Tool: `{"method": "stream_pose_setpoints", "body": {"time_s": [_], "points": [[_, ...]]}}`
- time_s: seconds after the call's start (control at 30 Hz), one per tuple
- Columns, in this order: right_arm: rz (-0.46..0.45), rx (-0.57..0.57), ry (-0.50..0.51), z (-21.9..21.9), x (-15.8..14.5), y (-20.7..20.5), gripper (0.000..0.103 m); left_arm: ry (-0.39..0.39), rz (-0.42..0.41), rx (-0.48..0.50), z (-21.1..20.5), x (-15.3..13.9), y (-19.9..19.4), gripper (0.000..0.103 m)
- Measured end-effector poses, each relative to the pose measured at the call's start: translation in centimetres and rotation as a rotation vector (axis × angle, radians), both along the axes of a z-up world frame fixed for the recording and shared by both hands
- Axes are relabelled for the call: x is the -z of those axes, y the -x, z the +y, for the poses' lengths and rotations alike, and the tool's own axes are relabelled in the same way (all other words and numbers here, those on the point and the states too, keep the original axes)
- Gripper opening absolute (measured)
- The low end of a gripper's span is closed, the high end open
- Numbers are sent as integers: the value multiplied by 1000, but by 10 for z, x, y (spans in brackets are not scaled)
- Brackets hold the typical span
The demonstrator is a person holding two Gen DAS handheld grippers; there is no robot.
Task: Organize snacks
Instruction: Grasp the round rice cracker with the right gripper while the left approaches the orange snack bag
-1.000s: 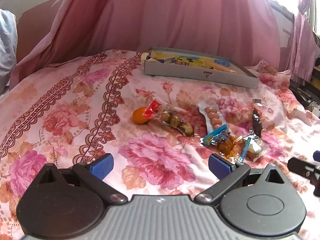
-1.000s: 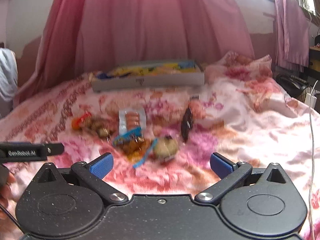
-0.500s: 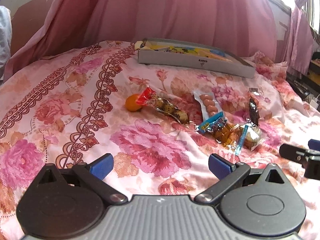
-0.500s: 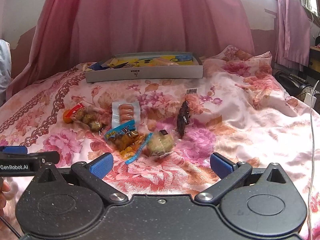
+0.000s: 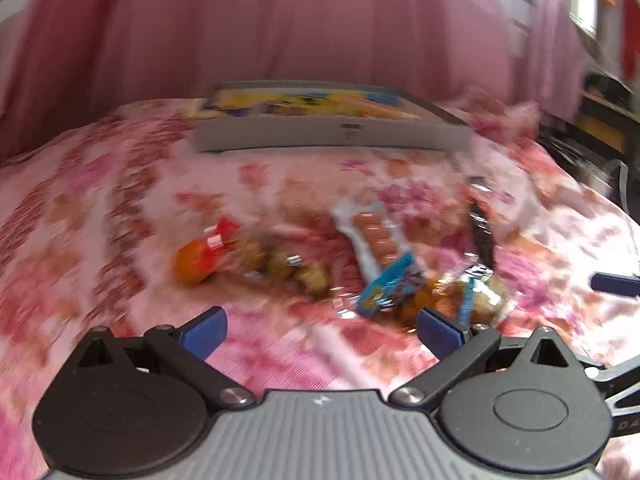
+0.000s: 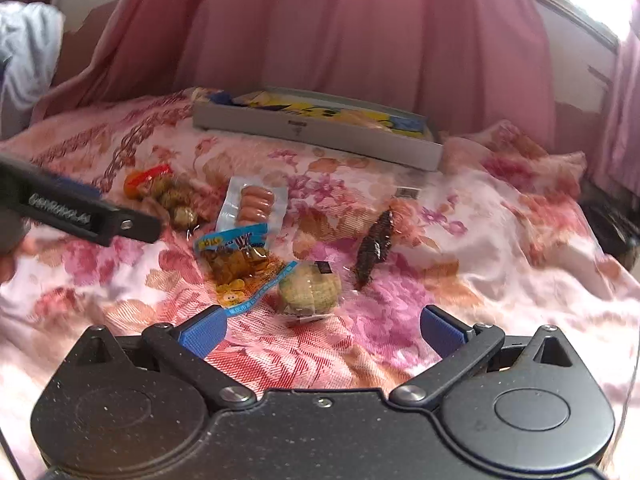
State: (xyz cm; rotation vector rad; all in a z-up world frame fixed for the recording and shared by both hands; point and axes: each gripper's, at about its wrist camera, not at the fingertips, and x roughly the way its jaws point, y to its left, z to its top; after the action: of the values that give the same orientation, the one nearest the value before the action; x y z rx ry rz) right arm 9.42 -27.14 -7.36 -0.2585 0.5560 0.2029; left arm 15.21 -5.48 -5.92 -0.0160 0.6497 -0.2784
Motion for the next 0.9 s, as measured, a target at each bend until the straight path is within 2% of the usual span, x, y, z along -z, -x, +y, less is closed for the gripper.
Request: {"method": "stream_pose_setpoints", "body": {"time_s": [0.1, 0.17, 0.27, 0.4, 0.67, 0.83, 0.9], "points": [[6, -11, 35, -2, 4, -13, 102, -6, 45, 94, -11, 3, -19, 103], [16, -20, 43, -5, 7, -22, 102, 52, 113, 124, -16, 6, -31, 103], [27, -54, 57, -8, 14, -34, 102, 121, 173, 113, -25, 12, -45, 103], [51, -49, 59, -6, 25, -52, 101, 119, 162, 121, -38, 17, -59, 103], [87, -86, 37, 6, 39, -77, 79, 85, 185, 140, -53, 21, -74, 103], [95, -89, 11, 8, 38, -73, 57, 91, 180, 151, -51, 21, -72, 103], [85, -97, 25, 8, 37, -67, 53, 96, 174, 155, -49, 21, -71, 103]]}}
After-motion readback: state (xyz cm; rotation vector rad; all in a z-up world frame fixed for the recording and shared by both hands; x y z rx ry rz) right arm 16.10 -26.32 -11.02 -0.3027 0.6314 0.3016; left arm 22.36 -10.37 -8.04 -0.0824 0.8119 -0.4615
